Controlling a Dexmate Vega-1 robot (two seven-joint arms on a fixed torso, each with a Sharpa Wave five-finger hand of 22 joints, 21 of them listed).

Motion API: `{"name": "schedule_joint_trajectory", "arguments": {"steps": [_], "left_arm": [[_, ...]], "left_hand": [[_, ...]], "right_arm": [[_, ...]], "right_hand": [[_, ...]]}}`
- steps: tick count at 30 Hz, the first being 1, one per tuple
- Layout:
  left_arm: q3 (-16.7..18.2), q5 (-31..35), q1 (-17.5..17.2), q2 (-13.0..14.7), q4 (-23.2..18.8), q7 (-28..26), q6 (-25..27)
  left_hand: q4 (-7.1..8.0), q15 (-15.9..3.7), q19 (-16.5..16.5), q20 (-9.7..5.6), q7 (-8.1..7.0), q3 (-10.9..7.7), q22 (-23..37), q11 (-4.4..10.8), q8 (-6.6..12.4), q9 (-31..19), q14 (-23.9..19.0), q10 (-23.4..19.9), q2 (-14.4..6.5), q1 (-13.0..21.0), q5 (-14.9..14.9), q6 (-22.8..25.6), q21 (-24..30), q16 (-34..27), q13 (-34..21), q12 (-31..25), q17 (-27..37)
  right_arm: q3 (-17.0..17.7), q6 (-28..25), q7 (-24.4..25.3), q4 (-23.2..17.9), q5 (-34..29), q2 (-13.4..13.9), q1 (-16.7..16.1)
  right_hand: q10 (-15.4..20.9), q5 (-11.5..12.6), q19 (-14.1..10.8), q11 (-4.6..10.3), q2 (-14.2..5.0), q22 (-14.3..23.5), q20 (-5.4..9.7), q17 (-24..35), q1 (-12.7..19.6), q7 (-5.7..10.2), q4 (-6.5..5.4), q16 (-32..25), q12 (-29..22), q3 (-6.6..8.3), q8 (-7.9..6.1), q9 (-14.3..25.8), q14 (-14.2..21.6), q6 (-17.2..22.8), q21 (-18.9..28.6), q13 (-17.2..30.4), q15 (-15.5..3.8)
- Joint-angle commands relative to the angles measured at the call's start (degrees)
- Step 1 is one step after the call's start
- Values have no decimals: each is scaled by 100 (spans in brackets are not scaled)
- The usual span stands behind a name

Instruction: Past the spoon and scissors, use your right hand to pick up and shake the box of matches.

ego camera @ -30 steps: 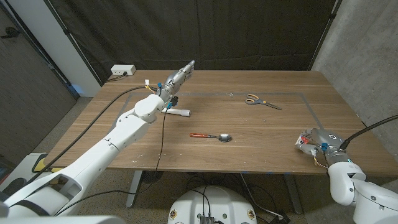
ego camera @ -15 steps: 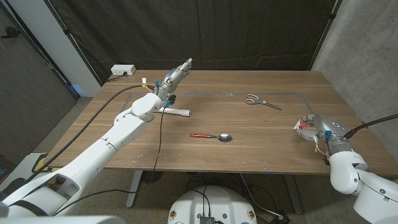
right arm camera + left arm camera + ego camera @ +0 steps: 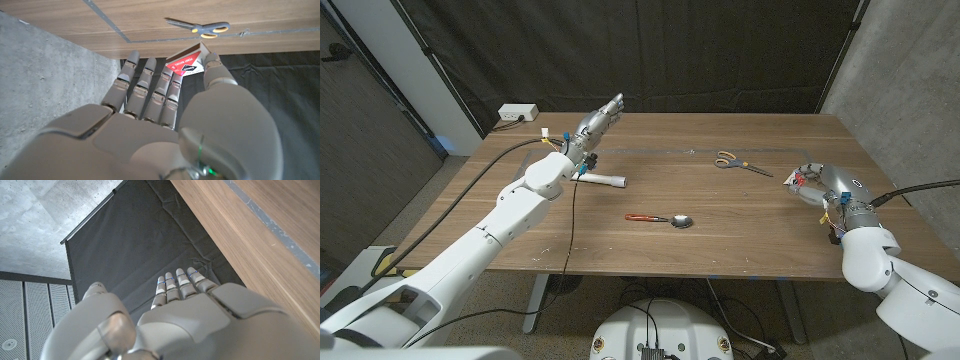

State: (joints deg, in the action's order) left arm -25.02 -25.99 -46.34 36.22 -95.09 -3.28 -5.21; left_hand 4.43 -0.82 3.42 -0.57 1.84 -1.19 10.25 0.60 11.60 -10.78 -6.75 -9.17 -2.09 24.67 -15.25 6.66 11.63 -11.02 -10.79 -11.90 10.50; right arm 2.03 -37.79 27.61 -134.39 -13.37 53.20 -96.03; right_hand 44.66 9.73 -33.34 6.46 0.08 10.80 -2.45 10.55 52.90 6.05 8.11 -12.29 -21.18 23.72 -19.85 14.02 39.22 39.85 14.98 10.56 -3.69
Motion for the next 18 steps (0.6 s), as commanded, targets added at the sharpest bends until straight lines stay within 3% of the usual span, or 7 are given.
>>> {"name": "schedule_joint_trajectory", "arguments": {"steps": [1, 5, 10, 18], "left_arm": [[-72, 0, 41, 19, 120, 170, -33], [-49, -18, 16, 32, 116, 176, -64], [10, -88, -74, 28, 124, 158, -146], [71, -150, -155, 61, 137, 181, -238]], "left_hand": [[24, 6, -22, 28, 27, 25, 22, 11, 2, -13, -50, -42, 5, 57, 9, 46, -12, 1, -26, 16, 10], [25, 4, -25, 31, 21, 28, 22, 5, 1, -13, -52, -40, 3, 58, 11, 47, -12, 1, -26, 17, 10], [25, -3, -20, 28, 28, 31, 22, -2, 2, -13, -50, -43, 1, 60, 14, 51, -10, 2, -26, 16, 10], [25, 0, -20, 30, 22, 37, 22, -16, 0, -13, -49, -38, -3, 64, 19, 51, -8, 3, -26, 19, 9]], "right_arm": [[-259, 803, -105, 470, 241, -439, 738], [-347, 1094, 136, 649, 246, -639, 900], [-375, 2084, 694, 1127, 504, -1217, 1079], [-250, 3243, 594, 1612, 1316, -1659, 1275]], "right_hand": [[497, 40, -27, 457, -387, 27, 2, 36, 259, 410, -61, -16, -4, 26, -7, 26, 79, 495, 3, 22, -548], [513, 44, -27, 462, -405, 28, 8, 36, 271, 409, -56, -22, -2, 29, -10, 26, 108, 520, 1, 21, -552], [556, 46, -24, 454, -425, 29, 15, 32, 263, 404, -65, -31, -8, 29, -9, 25, 158, 541, -3, 20, -558], [641, 46, -22, 443, -429, 30, 42, 17, 225, 385, -81, -29, -20, 13, -29, 29, 230, 627, -10, 19, -550]]}}
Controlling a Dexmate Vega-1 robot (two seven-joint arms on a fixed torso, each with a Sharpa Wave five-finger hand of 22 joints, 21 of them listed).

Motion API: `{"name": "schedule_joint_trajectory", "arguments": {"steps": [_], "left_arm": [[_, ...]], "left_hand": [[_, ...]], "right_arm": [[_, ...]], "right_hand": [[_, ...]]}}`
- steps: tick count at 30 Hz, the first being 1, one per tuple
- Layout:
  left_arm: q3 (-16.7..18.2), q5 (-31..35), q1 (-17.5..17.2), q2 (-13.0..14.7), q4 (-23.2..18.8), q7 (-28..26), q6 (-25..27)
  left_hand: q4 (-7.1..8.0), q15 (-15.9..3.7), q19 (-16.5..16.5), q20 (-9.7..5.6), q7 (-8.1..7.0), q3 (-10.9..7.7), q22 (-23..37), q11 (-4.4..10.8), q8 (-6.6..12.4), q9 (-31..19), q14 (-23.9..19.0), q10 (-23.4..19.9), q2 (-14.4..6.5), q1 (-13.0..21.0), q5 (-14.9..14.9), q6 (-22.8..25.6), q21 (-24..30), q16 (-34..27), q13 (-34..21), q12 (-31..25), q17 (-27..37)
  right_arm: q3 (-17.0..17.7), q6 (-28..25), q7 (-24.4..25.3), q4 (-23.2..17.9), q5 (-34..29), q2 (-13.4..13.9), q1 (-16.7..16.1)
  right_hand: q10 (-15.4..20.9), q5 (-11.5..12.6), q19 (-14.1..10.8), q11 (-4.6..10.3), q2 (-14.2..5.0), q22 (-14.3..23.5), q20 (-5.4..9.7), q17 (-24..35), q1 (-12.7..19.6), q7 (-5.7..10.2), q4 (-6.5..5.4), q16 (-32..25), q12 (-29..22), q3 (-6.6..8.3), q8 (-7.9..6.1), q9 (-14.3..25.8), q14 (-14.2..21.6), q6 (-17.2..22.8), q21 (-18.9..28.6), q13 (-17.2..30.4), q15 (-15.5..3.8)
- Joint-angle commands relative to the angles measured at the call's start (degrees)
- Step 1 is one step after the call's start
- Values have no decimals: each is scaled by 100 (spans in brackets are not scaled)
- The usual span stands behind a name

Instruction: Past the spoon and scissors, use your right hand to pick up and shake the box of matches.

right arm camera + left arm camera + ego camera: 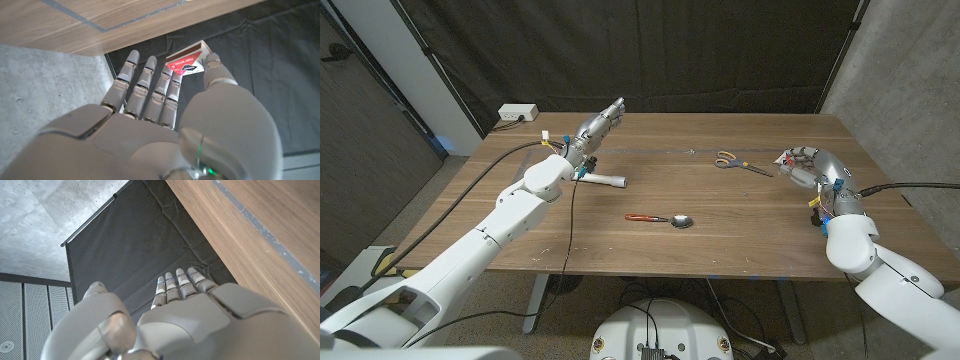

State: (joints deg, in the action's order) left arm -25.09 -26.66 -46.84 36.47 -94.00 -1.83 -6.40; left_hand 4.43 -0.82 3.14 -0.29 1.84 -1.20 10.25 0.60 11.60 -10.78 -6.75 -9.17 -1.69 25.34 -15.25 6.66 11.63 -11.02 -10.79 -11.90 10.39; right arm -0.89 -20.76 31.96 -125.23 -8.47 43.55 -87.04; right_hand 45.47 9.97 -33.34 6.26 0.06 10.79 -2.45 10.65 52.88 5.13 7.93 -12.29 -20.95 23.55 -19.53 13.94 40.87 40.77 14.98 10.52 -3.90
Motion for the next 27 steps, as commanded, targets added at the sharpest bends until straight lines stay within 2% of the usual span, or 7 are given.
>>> {"name": "schedule_joint_trajectory", "arguments": {"steps": [1, 11, 16, 20, 27], "left_arm": [[84, -92, -110, 40, 29, 40, -122], [114, -219, -122, 21, 215, 178, -234], [108, -298, -121, 43, 299, 277, -200], [135, -341, -128, 71, 332, 317, -212], [189, -405, -119, 122, 366, 383, -235]], "left_hand": [[25, 2, 6, 4, 23, 38, 22, -16, 0, -13, -47, -39, -43, -3, 20, 51, -9, 4, -26, 19, 21], [26, -8, 4, 9, 18, 46, 22, 4, -4, -12, -47, -41, -49, 3, 25, 46, -8, 5, -26, 19, 21], [25, -6, 6, 8, 24, 50, 22, 1, -4, -13, -46, -45, -51, 6, 28, 49, -7, 5, -26, 18, 20], [25, -7, 1, 8, 28, 53, 22, 9, -4, -13, -47, -46, -53, 8, 30, 50, -8, 5, -26, 18, 20], [26, 0, 2, 7, 31, 57, 22, 3, 0, -13, -44, -43, -56, 11, 33, 63, -7, 6, -26, 20, 20]], "right_arm": [[40, 1587, 117, 726, 926, -733, 412], [-421, 1246, -424, 776, 892, -309, 930], [-968, 345, -411, 487, -36, 180, 1297], [-1399, -40, -592, 385, -665, 573, 1615], [-2095, -699, -892, 257, -1649, 914, 2109]], "right_hand": [[575, 21, -27, 463, -423, 31, 53, 4, 219, 474, -67, -27, -45, 26, -63, 36, 71, 544, -9, 22, -524], [604, 20, -29, 446, -417, 31, 96, -7, 197, 464, -71, -2, -37, 13, -61, 37, 76, 574, -15, 21, -517], [584, 19, 7, 455, -418, 32, 100, -1, 205, 473, -60, 11, -17, 1, -54, 40, 49, 572, -32, 21, -535], [561, 16, 84, 495, -417, 32, 101, 11, 238, 520, -32, 38, 10, -17, -39, 43, -23, 560, -67, 21, -631], [520, 9, 224, 536, -476, 36, 169, 58, 274, 638, -20, 36, 59, -64, -11, 69, -103, 512, -127, 23, -758]]}}
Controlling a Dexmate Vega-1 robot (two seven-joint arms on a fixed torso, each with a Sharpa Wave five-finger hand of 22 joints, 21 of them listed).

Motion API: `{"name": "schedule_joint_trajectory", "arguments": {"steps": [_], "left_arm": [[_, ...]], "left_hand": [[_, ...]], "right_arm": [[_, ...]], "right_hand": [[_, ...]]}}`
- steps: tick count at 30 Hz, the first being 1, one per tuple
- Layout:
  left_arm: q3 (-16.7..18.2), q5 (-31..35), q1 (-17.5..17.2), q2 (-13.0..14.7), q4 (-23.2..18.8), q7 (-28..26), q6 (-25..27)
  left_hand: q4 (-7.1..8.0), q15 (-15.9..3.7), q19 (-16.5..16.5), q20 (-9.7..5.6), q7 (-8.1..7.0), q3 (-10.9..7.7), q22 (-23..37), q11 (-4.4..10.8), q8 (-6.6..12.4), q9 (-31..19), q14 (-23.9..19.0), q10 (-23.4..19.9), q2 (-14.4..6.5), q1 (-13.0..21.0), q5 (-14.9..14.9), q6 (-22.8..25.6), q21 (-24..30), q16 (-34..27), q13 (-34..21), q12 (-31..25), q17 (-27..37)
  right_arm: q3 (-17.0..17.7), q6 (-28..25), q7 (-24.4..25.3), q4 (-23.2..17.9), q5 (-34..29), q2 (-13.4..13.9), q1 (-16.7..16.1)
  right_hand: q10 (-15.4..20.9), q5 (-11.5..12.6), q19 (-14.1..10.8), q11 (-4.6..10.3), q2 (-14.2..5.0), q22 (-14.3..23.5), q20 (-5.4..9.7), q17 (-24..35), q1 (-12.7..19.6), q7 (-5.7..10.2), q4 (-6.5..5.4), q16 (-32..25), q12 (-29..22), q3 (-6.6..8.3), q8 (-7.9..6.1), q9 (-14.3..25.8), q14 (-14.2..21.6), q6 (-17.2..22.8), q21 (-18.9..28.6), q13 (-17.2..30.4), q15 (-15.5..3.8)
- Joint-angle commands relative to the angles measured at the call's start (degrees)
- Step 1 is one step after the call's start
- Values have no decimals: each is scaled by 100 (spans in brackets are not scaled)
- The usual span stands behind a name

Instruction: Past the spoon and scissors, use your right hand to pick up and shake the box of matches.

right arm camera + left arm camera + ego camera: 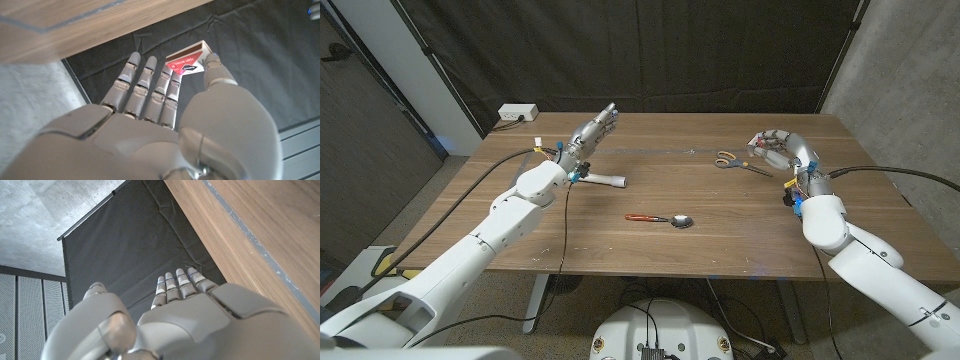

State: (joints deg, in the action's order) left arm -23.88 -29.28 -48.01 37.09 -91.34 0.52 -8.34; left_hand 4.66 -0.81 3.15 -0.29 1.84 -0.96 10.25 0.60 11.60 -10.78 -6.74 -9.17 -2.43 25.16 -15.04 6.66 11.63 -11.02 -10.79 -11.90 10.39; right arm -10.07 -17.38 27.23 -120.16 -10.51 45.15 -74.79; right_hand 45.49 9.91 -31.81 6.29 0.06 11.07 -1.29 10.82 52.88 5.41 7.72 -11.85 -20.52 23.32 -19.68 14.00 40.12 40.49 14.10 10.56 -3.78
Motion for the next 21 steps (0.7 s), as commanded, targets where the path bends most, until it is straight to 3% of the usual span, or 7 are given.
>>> {"name": "schedule_joint_trajectory", "arguments": {"steps": [1, 8, 10, 11, 12, 14, 21], "left_arm": [[77, -163, -1, 58, 121, 168, -58], [138, -257, -11, 49, 257, 266, -204], [150, -292, -11, 45, 318, 316, -248], [149, -293, -11, 45, 320, 318, -251], [146, -300, 0, 44, 358, 349, -266], [141, -303, 9, 35, 390, 360, -276], [118, -308, 58, 8, 563, 463, -366]], "left_hand": [[2, 0, -1, 8, 26, 35, 22, 6, -1, -13, -44, -53, 17, 30, 12, 61, -7, 7, -26, 16, 20], [3, -4, 2, 6, 25, 40, 22, -4, -2, -13, -50, -54, 13, 33, 16, 61, -5, 5, -26, 17, 20], [3, -2, 3, 4, 23, 41, 22, 0, -2, -13, -48, -57, 12, 34, 17, 61, -5, 5, -26, 16, 20], [3, 1, 2, 3, 22, 42, 22, 0, -1, -13, -51, -55, 11, 35, 17, 64, -5, 4, -26, 17, 20], [3, 4, 4, 5, 23, 43, 22, 0, 0, -13, -53, -51, 10, 36, 18, 66, -4, 4, -26, 19, 20], [3, -3, 2, 5, 21, 45, 22, 9, -1, -13, -52, -57, 9, 37, 19, 67, -5, 4, -26, 16, 20], [3, -5, 8, 9, 19, 49, 22, 5, 4, -13, -76, -71, 4, 41, 22, 82, -1, -5, -26, 12, 19]], "right_arm": [[-1256, -1087, -511, -262, -1533, 801, 950], [-1429, -1223, -1162, -374, -1514, 982, 1183], [-1053, -838, -1080, -262, -791, 754, 1016], [-1049, -813, -1069, -257, -766, 760, 1014], [-688, -343, -1060, -55, -12, 474, 870], [-371, 313, -1173, 293, 868, 180, 776], [67, 1819, -1547, 1157, 2730, -494, 658]], "right_hand": [[516, 16, 84, 534, -481, 9, 60, 45, 278, 609, 2, -10, 20, -45, 4, 64, -30, 545, -45, 19, -783], [505, 13, 92, 543, -491, 10, 57, 50, 286, 635, 7, -8, 38, -65, 9, 70, -46, 551, -49, 21, -803], [533, 14, 58, 530, -495, 11, 49, 38, 278, 637, 3, -1, 36, -63, 6, 67, -34, 574, -37, 21, -791], [556, 12, 34, 520, -489, 11, 43, 31, 264, 622, -2, 1, 33, -70, 3, 66, -22, 592, -28, 21, -777], [572, 11, 22, 515, -491, 11, 37, 28, 246, 611, -13, -2, 32, -75, -6, 65, -1, 625, -24, 21, -767], [627, 10, -8, 494, -488, 10, 35, 20, 196, 595, -40, -10, 23, -93, -21, 62, 47, 684, -15, 21, -747], [769, 28, -47, 481, -457, 12, 88, -23, 178, 566, -21, -19, 5, -90, -44, 51, 216, 805, -6, 19, -720]]}}
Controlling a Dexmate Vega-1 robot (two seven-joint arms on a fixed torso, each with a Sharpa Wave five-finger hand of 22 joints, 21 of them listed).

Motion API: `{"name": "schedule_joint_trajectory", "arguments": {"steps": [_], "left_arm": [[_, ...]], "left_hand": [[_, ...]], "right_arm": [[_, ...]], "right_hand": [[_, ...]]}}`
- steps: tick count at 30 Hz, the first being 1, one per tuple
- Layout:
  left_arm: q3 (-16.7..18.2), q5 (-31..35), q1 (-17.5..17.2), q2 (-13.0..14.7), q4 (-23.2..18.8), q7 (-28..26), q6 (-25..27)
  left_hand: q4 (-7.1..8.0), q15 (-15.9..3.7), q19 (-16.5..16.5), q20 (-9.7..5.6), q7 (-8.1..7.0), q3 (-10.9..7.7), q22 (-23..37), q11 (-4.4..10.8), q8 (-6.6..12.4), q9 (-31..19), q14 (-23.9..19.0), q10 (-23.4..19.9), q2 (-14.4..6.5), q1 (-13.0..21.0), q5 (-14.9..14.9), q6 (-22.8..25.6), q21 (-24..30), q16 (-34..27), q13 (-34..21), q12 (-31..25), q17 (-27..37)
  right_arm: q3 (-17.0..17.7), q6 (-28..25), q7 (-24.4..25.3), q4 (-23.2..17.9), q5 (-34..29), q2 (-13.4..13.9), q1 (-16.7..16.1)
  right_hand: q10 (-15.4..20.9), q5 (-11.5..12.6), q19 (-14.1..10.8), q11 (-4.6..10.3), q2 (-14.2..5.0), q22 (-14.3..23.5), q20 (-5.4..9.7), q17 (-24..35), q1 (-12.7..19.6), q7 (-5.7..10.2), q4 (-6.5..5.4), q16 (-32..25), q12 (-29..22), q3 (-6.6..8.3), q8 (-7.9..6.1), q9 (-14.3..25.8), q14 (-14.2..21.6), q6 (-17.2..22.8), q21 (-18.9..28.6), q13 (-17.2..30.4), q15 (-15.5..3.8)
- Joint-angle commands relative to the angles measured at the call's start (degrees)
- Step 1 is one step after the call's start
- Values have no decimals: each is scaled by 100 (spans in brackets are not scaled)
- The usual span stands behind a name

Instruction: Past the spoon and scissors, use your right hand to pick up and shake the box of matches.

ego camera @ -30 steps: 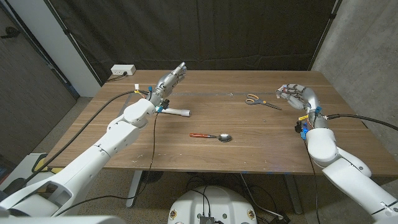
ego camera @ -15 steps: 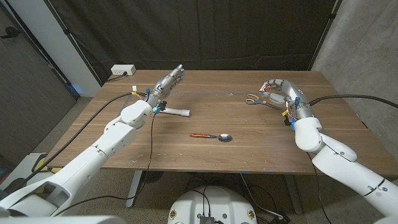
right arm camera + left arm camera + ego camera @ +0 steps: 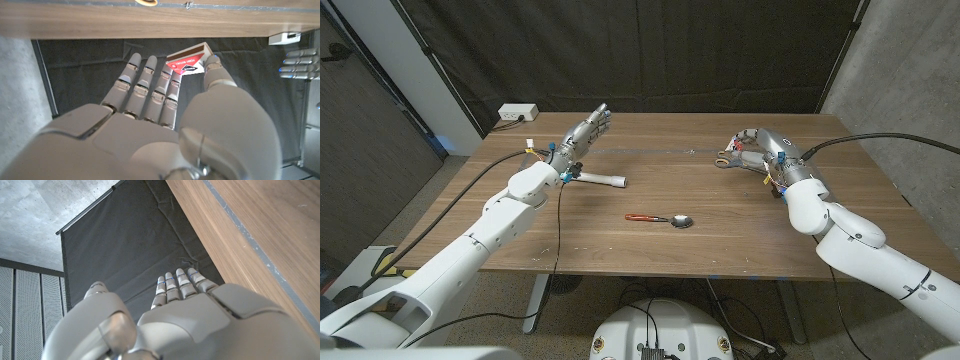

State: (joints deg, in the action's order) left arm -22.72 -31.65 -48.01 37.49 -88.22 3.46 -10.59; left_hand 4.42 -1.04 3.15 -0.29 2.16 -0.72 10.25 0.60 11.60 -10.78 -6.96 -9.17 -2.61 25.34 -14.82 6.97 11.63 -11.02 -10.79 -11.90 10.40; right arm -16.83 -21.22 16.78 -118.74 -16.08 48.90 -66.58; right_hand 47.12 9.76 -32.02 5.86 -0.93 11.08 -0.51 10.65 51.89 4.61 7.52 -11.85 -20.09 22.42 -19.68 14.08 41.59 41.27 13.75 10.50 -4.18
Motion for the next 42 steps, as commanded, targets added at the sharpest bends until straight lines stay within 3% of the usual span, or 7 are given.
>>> {"name": "schedule_joint_trajectory", "arguments": {"steps": [1, 6, 11, 20, 27, 32, 42], "left_arm": [[4, -89, 66, -30, 266, 190, -132], [5, -104, 83, 17, 301, 269, -126], [78, -161, -13, 64, 286, 268, -196], [214, -245, -175, 154, 277, 261, -315], [224, -296, -176, 150, 365, 365, -385], [212, -317, -157, 131, 445, 437, -426], [214, -344, -209, 113, 475, 435, -453]], "left_hand": [[28, 16, 8, 8, -7, 26, 22, 5, 6, -13, -58, -72, 21, 23, 1, 56, -1, -6, -26, 12, 19], [28, 20, 7, 7, -8, 30, 22, 9, 9, -13, -60, -88, 17, 27, 4, 68, -1, -5, -26, 7, 19], [28, 23, 7, 11, -8, 33, 22, 13, 7, -13, -59, -85, 14, 29, 5, 67, -1, -4, -26, 9, 19], [28, 28, 9, 12, -11, 40, 22, 3, 1, -13, -61, -91, 9, 35, 9, 56, 1, -3, -26, 9, 19], [28, 25, 10, 12, -11, 45, 22, -2, 3, -13, -64, -87, 5, 39, 13, 67, 2, -3, -26, 12, 19], [28, 26, 12, 9, -12, 49, 22, 2, 3, -13, -65, -88, 3, 42, 15, 70, 3, -2, -26, 12, 19], [28, 27, 6, 16, -14, 57, 22, 15, 3, -13, -68, -97, -1, 46, 18, 75, 1, -2, -26, 11, 19]], "right_arm": [[788, 2445, -590, 1141, 3555, -984, -170], [850, 3417, -1105, 1717, 4723, -1521, -76], [814, 3835, -1550, 2066, 5707, -1907, 68], [925, 3910, -1850, 2401, 7308, -2523, 145], [952, 3607, -1819, 2434, 8060, -2724, 123], [852, 3514, -1654, 2380, 7939, -2624, 108], [393, 3392, -142, 1722, 5468, -1728, 221]], "right_hand": [[615, 43, -28, 526, -350, 12, 14, -10, 273, 640, 1, -17, -37, -2, -48, 42, 80, 743, 29, 25, -677], [670, 43, -30, 519, -322, 14, 22, -25, 250, 663, 4, -4, -41, -12, -66, 37, 116, 823, 28, 24, -670], [755, 45, -55, 537, -299, 16, 62, -40, 253, 712, 24, 1, -45, -5, -86, 29, 197, 916, 34, 22, -681], [840, 48, -105, 549, -303, 18, 117, -44, 241, 727, 25, -3, -44, 7, -95, 21, 299, 987, 49, 20, -705], [864, 50, -130, 557, -312, 18, 151, -44, 233, 729, 21, -2, -36, 15, -92, 17, 343, 999, 56, 19, -718], [868, 51, -136, 563, -311, 19, 173, -45, 215, 710, 14, 7, -24, 14, -83, 15, 356, 993, 57, 18, -724], [848, 53, -120, 567, -306, 21, 188, -47, 191, 682, 7, 30, 7, 13, -54, 11, 354, 950, 49, 17, -705]]}}
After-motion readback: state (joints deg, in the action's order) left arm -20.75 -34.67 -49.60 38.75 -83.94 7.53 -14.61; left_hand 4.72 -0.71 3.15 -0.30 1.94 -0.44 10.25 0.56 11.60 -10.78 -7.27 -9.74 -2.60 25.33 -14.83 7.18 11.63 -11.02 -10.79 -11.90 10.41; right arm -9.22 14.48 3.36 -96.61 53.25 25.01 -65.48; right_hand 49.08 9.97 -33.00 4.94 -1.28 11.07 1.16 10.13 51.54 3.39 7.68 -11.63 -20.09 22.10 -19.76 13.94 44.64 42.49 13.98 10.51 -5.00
